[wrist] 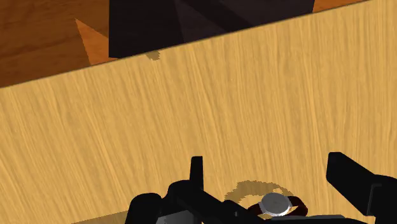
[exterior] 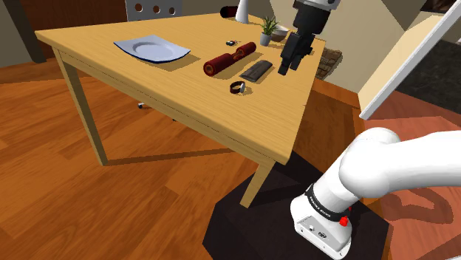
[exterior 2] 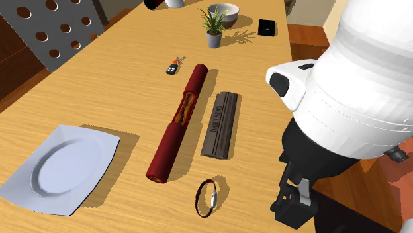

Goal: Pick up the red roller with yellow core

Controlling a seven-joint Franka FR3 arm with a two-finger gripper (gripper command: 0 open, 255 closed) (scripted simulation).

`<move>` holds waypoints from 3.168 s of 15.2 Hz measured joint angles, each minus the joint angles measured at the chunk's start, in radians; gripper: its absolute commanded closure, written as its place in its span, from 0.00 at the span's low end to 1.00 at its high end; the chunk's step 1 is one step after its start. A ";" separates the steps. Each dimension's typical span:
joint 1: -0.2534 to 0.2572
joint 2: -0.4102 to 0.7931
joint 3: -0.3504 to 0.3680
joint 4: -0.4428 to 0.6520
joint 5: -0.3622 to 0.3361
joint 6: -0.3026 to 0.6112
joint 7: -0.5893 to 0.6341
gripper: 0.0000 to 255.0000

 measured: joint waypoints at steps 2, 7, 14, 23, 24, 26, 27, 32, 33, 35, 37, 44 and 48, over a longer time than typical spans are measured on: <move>-0.005 0.022 0.011 0.012 0.004 0.010 0.024 0.00; -0.065 0.211 0.084 0.130 0.017 0.067 0.247 0.00; -0.141 0.508 0.166 0.368 -0.012 0.094 0.612 0.00; -0.200 0.879 0.154 0.750 -0.095 0.027 1.016 0.00; -0.203 0.920 0.147 0.801 -0.102 0.010 1.056 0.00; -0.210 1.000 0.129 0.908 -0.113 -0.029 1.132 0.00; -0.210 1.026 0.122 0.935 -0.116 -0.035 1.163 0.00; -0.214 1.052 0.114 0.911 -0.119 0.010 1.195 0.00; -0.214 1.049 0.114 0.892 -0.119 0.025 1.196 0.00; -0.215 1.048 0.113 0.869 -0.119 0.049 1.197 0.00; -0.215 1.049 0.114 0.862 -0.119 0.056 1.198 1.00; -0.215 1.048 0.114 0.860 -0.119 0.058 1.199 1.00; -0.214 1.051 0.114 0.878 -0.119 0.042 1.198 1.00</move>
